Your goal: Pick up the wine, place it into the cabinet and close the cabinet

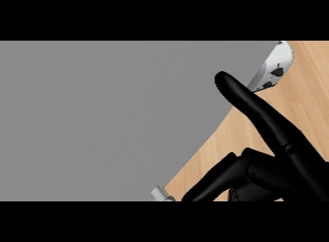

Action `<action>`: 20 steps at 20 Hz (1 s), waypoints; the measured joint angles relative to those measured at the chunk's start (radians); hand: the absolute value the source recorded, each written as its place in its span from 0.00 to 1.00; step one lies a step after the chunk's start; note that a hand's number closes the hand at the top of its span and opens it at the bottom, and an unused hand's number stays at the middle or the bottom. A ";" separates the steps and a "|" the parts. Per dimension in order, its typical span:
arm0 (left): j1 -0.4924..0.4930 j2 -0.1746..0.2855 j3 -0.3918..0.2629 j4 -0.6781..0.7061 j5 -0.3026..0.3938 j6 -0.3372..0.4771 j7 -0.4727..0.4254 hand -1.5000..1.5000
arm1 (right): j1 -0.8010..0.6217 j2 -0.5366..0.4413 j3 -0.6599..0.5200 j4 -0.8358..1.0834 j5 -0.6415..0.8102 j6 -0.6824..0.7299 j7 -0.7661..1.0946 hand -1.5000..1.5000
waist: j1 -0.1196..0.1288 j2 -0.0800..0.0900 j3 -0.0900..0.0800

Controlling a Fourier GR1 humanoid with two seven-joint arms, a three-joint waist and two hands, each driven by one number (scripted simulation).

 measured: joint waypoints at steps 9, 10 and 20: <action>0.199 0.209 0.309 -0.027 0.206 -0.273 -0.090 1.00 | -0.167 0.099 0.250 0.134 0.082 -0.088 0.008 1.00 | 0.018 -0.004 -0.009; 0.204 0.222 0.341 -0.024 0.228 -0.292 -0.087 1.00 | -0.202 0.103 0.267 0.175 0.085 -0.109 -0.006 1.00 | 0.019 -0.003 -0.009; 0.310 0.331 0.549 0.029 0.375 -0.558 -0.087 1.00 | -0.476 0.111 0.309 0.638 0.135 -0.288 -0.206 1.00 | 0.040 0.004 -0.006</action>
